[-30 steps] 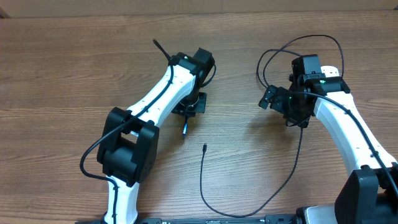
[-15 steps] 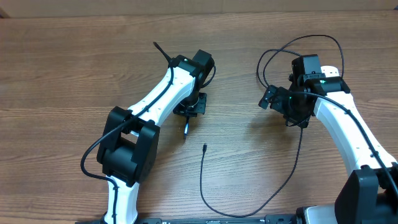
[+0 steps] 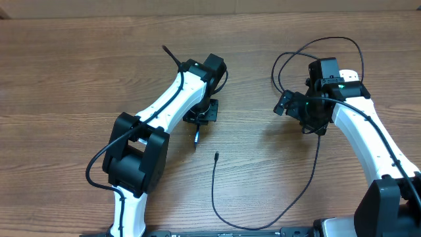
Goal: Plug charger to phone and switch on socket
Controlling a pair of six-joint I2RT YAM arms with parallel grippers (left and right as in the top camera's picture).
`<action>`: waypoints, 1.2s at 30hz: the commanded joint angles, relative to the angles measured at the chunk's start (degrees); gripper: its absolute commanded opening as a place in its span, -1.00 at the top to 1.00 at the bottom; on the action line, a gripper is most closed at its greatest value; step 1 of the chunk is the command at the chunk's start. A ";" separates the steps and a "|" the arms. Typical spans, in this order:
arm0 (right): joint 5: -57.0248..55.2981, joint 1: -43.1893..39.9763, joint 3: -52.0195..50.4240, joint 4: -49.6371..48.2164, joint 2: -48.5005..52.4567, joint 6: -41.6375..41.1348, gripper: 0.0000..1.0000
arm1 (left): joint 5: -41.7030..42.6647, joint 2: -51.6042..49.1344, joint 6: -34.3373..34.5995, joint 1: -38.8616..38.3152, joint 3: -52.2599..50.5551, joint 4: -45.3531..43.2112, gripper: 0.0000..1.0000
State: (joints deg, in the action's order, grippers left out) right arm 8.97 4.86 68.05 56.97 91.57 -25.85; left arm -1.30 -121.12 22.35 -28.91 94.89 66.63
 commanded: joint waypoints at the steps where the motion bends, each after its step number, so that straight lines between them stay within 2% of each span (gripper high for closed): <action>1: -0.55 -0.22 -0.15 -0.26 0.50 0.22 -1.00 | -0.61 -0.09 1.05 -0.37 -0.09 0.02 0.68; 5: -0.55 -0.22 -0.15 -0.26 0.50 0.22 -1.00 | -0.61 -0.11 1.05 -0.37 -0.09 -0.31 0.69; 10: -0.55 -0.22 -0.15 -0.26 0.50 0.22 -1.00 | -0.59 -0.11 1.73 -0.37 -0.09 -0.74 0.52; 13: -0.55 -0.22 -0.15 -0.26 0.50 0.22 -1.00 | -0.59 -0.11 2.12 -0.37 -0.09 -0.74 0.49; 23: -0.55 -0.22 -0.15 -0.26 0.50 0.22 -1.00 | -0.63 -0.13 2.10 -0.50 -0.85 -0.94 0.52; 29: -0.55 -0.22 -0.15 -0.26 0.50 0.22 -1.00 | -0.66 -0.13 2.10 -0.50 -1.07 -0.87 0.37; 36: -0.55 -0.22 -0.15 -0.26 0.50 0.22 -1.00 | -1.07 -0.17 2.10 -0.50 -1.11 -0.90 0.39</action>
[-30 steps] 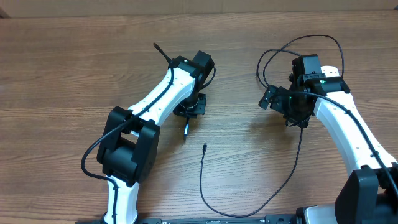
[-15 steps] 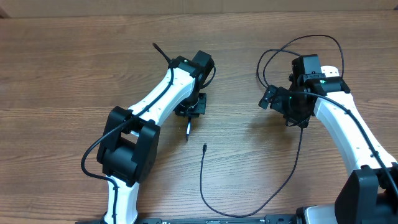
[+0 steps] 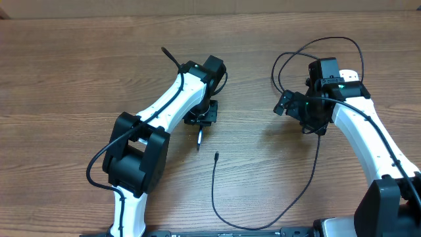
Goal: Plug charger to phone and switch on socket
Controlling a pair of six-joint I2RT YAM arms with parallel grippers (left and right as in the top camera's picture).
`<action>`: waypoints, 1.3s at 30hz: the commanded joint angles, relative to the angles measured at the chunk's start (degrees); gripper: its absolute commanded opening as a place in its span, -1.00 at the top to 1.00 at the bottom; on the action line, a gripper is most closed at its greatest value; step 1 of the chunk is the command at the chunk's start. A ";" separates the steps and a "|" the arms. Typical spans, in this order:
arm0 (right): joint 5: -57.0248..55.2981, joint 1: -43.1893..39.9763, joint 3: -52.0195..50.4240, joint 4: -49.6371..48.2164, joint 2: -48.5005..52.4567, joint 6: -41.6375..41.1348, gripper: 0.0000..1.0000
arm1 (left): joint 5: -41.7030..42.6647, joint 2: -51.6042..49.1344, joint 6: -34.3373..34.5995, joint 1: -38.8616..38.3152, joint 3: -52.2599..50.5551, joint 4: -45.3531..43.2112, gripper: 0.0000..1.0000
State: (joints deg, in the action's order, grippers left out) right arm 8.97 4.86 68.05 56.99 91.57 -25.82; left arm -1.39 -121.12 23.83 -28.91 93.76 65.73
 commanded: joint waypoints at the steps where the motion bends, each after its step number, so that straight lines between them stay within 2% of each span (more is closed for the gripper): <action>1: -0.55 -0.22 -0.15 -0.28 0.50 0.20 -1.00 | -1.22 -0.17 0.61 -0.50 0.00 -0.02 0.41; 10: -0.55 -0.22 -0.15 -0.28 0.50 0.20 -1.00 | -1.92 -0.17 0.63 -0.50 -3.15 -3.76 0.29; 14: -0.55 -0.22 -0.15 -0.28 0.50 0.20 -1.00 | -1.92 -0.17 0.63 -0.48 -4.20 -4.61 0.39; 18: -0.55 -0.22 -0.15 -0.28 0.50 0.20 -1.00 | -1.95 -0.17 0.61 -0.48 -4.20 -4.55 0.69; 20: -0.55 -0.22 -0.15 -0.28 0.50 0.20 -1.00 | -1.95 -0.17 0.59 -0.37 -4.20 -4.35 0.91; 31: -0.55 -0.22 -0.15 -0.28 0.50 0.20 -1.00 | -1.29 -0.04 0.61 -0.24 -2.19 -3.41 0.92; 35: -0.55 -0.22 -0.15 -0.28 0.50 0.20 -1.00 | 4.07 0.48 -0.26 0.59 0.24 -2.16 0.92; 39: -0.55 -0.22 -0.15 -0.28 0.50 0.20 -1.00 | 17.11 2.10 -6.08 2.91 1.01 -2.34 0.92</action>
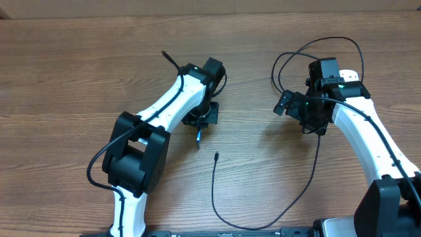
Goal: Plug charger to phone and switch on socket
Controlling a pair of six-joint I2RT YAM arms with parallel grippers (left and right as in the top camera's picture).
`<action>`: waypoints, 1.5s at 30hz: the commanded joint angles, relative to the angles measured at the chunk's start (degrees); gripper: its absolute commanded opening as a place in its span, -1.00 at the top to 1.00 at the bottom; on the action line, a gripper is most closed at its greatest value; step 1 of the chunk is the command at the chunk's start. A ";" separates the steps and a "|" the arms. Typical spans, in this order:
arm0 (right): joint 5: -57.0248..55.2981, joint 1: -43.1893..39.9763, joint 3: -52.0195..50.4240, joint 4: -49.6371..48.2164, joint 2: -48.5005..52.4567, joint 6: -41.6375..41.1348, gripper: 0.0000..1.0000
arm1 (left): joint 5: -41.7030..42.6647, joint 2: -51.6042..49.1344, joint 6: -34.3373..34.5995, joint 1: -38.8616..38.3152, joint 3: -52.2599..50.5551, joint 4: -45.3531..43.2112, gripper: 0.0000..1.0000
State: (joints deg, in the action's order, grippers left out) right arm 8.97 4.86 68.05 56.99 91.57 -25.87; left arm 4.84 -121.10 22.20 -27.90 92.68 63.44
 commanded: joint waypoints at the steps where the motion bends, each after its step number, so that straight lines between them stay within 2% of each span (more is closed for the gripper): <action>1: -0.55 -0.22 -0.15 -0.28 0.50 0.24 -1.00 | 14.14 2.51 -5.97 2.62 2.08 -0.17 0.92; 9: -0.55 -0.22 -0.15 -0.28 0.50 0.24 -1.00 | 42.62 4.00 -19.74 9.97 2.03 -1.92 0.91; 12: -0.55 -0.22 -0.15 -0.28 0.50 0.24 -1.00 | 47.60 4.00 -23.15 11.91 1.86 -1.97 0.91; 20: -0.55 -0.22 -0.15 -0.28 0.50 0.24 -1.00 | 53.75 4.00 -29.81 13.00 -1.90 -3.89 0.90; 28: -0.55 -0.22 -0.15 -0.28 0.50 0.24 -1.00 | 64.92 4.00 -28.94 16.33 -13.66 -20.94 0.91; 31: -0.55 -0.22 -0.15 -0.28 0.50 0.24 -1.00 | 65.26 4.00 -24.76 17.84 -17.38 -27.17 0.91; 35: -0.55 -0.22 -0.15 -0.28 0.50 0.24 -1.00 | 65.26 4.00 -23.02 19.30 -20.00 -32.41 0.91; 41: -0.52 -0.22 -0.15 -0.39 0.50 0.22 -1.00 | 65.24 4.00 -23.17 19.63 -20.33 -33.57 0.92; 45: 1.07 -0.22 -0.15 -5.05 0.50 0.22 -1.00 | 65.20 4.00 -24.79 19.65 -20.33 -33.75 0.91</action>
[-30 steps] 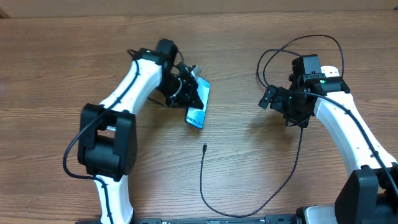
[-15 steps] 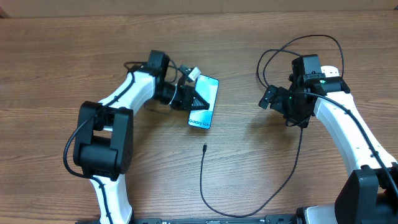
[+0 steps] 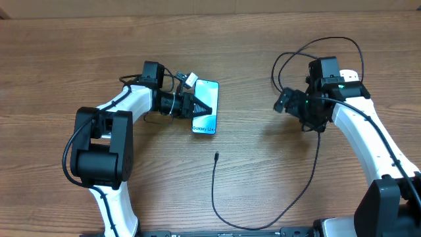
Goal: Plug charger to phone and switch on socket
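Observation:
The phone lies flat, blue screen up, left of the table's middle. My left gripper reaches in from the left and looks shut on its left edge, one finger lying over the screen. The black charger cable curves across the front, and its free connector rests on the wood below the phone. My right gripper points down at the right, where the cable starts. Its fingers and whatever is under them are hidden by the wrist. A white piece shows behind that wrist.
A loop of the cable arches behind the right arm toward the back edge. The right arm crosses the right side of the wooden table. The left arm stands at the front left.
The left arm has swung left and now reaches in sideways. The phone, seen edge-on under the gripper before, lies flat with its screen up, a little further back. Right arm and cable are unchanged.
At all three earlier moments my left gripper pointed down over the phone, which showed only as a thin blue edge shifting slightly. The right arm stayed at the cable's start, and the connector lay loose at the middle front. Now the phone is flat, screen up.

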Controlling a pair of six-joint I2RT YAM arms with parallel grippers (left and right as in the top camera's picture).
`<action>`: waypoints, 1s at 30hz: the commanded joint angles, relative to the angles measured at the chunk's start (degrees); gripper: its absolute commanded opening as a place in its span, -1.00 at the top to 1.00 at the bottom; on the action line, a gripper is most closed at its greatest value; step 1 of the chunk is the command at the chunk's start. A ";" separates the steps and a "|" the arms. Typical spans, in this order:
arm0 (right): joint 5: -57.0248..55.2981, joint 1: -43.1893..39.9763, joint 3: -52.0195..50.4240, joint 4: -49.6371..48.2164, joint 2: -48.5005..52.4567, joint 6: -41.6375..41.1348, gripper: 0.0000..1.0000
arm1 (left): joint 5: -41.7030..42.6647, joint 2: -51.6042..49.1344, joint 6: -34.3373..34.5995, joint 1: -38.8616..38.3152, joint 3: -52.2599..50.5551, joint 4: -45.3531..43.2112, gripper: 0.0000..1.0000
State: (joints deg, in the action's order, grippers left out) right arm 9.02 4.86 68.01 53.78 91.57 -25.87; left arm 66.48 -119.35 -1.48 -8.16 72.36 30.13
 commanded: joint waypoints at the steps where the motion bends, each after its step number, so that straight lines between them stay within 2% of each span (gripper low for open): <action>1: 1.75 -0.22 -0.11 -2.51 0.50 0.22 -1.00 | 3.69 2.25 -1.09 -0.09 0.00 -0.61 0.92; 7: 8.79 -0.22 -0.11 -3.61 0.50 0.22 -1.00 | 4.33 2.25 -1.09 -0.09 0.00 -0.87 0.91; 9: 12.22 0.26 -0.11 -3.52 0.50 0.24 -0.89 | 5.18 2.25 -1.09 -0.09 0.02 -0.87 0.91; 13: 12.96 2.14 -0.28 -2.89 0.50 0.24 -0.09 | 5.16 2.25 -1.09 -0.09 0.00 -0.87 0.91; 15: 12.94 3.30 -0.50 -2.75 0.50 0.24 0.17 | 5.16 2.25 -1.09 -0.09 0.00 -0.87 0.91; 19: 12.94 5.22 -0.57 -2.71 0.50 0.22 0.89 | 5.18 2.25 -1.07 -0.09 0.00 -0.81 0.92; 30: 12.90 11.58 -1.05 -3.61 0.50 0.20 0.93 | 5.16 2.25 -1.07 -0.11 0.00 -0.83 0.92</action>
State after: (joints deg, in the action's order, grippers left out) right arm 21.65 15.16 67.51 50.52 91.57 -25.69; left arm 68.60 -119.35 -1.50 -8.14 72.36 29.50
